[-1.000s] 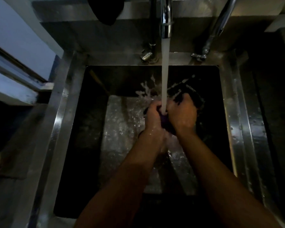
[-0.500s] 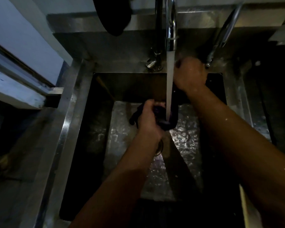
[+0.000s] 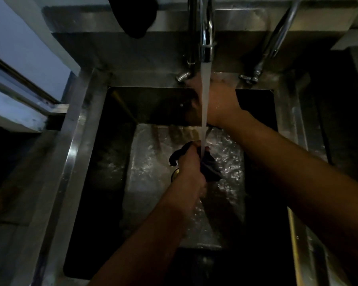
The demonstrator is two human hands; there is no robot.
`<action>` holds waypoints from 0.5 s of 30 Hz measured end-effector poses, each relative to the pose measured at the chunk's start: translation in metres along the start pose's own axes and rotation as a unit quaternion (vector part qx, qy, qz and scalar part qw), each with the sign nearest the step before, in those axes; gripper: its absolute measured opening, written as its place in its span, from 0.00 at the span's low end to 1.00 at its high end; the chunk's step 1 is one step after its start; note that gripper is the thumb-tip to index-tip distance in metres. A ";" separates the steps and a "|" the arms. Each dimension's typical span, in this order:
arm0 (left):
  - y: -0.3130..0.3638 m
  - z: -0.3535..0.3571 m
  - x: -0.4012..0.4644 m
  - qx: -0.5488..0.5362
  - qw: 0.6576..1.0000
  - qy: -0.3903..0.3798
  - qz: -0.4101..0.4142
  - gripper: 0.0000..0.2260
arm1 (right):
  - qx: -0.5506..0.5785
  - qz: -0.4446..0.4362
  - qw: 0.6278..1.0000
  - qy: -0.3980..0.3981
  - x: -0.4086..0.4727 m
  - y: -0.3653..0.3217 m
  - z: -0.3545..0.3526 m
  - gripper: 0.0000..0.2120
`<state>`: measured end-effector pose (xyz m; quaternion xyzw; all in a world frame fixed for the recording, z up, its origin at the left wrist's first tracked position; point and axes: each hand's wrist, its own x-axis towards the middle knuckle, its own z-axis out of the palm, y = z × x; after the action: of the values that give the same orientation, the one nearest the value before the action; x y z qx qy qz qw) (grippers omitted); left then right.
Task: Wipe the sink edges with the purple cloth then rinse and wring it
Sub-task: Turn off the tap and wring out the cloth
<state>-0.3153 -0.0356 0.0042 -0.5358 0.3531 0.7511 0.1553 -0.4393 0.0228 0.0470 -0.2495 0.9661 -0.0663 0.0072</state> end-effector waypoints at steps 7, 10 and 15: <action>0.001 -0.006 0.003 -0.001 0.999 -0.043 0.021 0.11 | -0.039 0.002 0.999 -0.019 -0.008 0.002 0.020 0.32; 0.006 -0.008 0.001 0.017 0.997 -0.044 0.056 0.09 | -0.011 0.025 0.999 -0.037 -0.012 0.000 0.030 0.31; 0.018 -0.016 -0.018 0.089 0.979 -0.106 0.151 0.07 | 0.097 0.056 0.987 -0.112 -0.015 0.017 0.025 0.32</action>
<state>-0.3081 -0.0569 0.0242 -0.3771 0.4770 0.7842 0.1235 -0.4325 0.0416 0.0197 -0.1995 0.9605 -0.1309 0.1434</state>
